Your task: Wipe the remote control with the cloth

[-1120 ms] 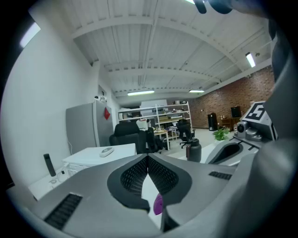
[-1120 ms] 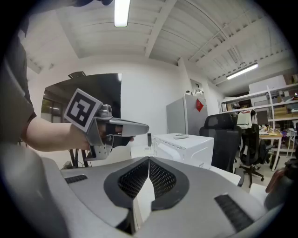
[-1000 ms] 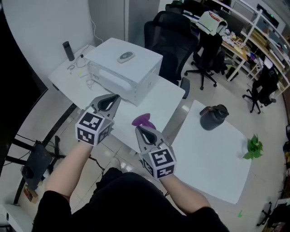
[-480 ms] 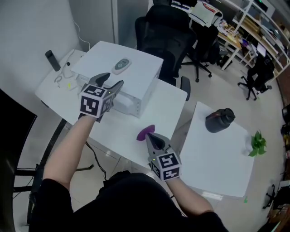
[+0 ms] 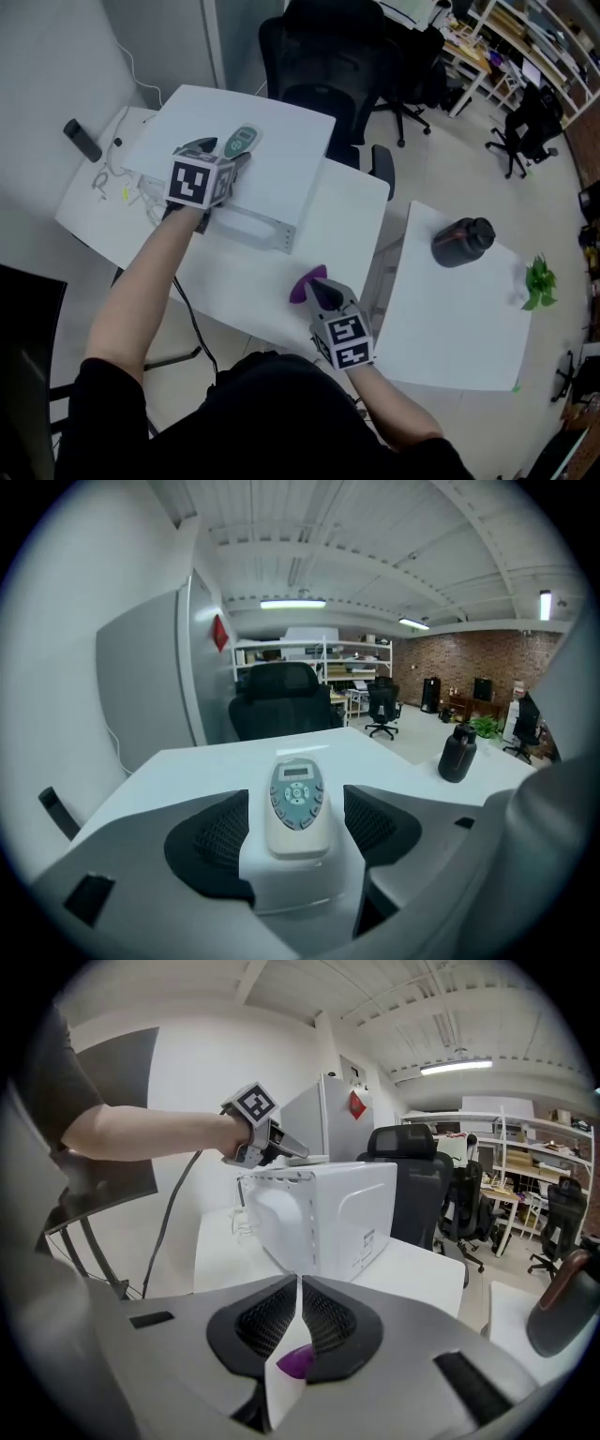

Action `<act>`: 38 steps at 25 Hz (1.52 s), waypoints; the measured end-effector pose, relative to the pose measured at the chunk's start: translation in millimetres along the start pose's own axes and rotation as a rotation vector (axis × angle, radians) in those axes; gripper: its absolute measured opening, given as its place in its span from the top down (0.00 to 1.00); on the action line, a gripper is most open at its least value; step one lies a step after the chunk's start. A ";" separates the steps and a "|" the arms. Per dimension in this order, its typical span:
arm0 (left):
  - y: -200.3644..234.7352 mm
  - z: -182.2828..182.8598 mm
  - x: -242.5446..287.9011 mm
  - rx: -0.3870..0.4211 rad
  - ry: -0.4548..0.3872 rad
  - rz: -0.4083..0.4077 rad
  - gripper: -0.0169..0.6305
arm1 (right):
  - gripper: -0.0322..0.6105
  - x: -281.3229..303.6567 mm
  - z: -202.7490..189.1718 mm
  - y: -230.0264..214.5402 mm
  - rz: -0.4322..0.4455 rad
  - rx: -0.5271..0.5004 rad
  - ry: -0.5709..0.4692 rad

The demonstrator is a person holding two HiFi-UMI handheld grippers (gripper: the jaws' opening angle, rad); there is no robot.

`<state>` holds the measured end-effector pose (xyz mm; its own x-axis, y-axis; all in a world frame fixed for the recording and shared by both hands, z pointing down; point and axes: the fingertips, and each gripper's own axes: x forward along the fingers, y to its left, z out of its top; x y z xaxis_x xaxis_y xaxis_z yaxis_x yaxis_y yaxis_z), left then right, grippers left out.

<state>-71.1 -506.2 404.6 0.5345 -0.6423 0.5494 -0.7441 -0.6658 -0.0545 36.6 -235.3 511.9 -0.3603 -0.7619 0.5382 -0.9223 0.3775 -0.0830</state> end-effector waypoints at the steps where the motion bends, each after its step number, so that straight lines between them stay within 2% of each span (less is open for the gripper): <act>1: 3.1 -2.7 4.7 -0.010 0.023 0.001 0.50 | 0.89 2.3 -0.7 -1.5 -0.001 0.005 0.002; 5: 6.8 -7.0 17.7 -0.023 0.071 -0.011 0.50 | 0.89 7.8 -5.3 -7.9 -0.006 0.021 0.012; 9: 9.4 -4.5 20.6 -0.036 0.083 -0.015 0.50 | 0.89 10.5 -9.1 -13.8 -0.008 0.033 0.017; 18: 4.3 -1.9 31.0 -0.004 0.129 -0.020 0.50 | 0.89 8.2 -4.8 -22.9 0.001 0.036 0.006; 20: 4.3 -1.2 31.2 -0.004 0.130 -0.020 0.54 | 0.89 7.1 -4.9 -25.0 0.003 0.036 0.006; 21: 4.9 -0.8 30.9 -0.002 0.129 -0.013 0.59 | 0.89 6.5 -4.8 -25.3 0.004 0.036 0.006; 23: 6.3 -1.1 29.1 0.008 0.127 0.005 0.59 | 0.89 5.3 -4.5 -25.4 0.009 0.035 0.004; 32: -19.0 5.2 -10.2 0.104 0.007 0.022 0.59 | 0.89 -4.6 -11.5 -23.1 0.049 0.008 0.004; 38: -66.7 -0.6 -67.8 0.139 -0.052 0.023 0.59 | 0.89 -13.1 -18.7 -13.8 0.098 -0.030 0.006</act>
<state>-57.9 -418.0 371.5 0.5408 -0.6741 0.5030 -0.6956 -0.6947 -0.1831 56.6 -220.7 521.6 -0.4473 -0.7175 0.5339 -0.8782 0.4654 -0.1103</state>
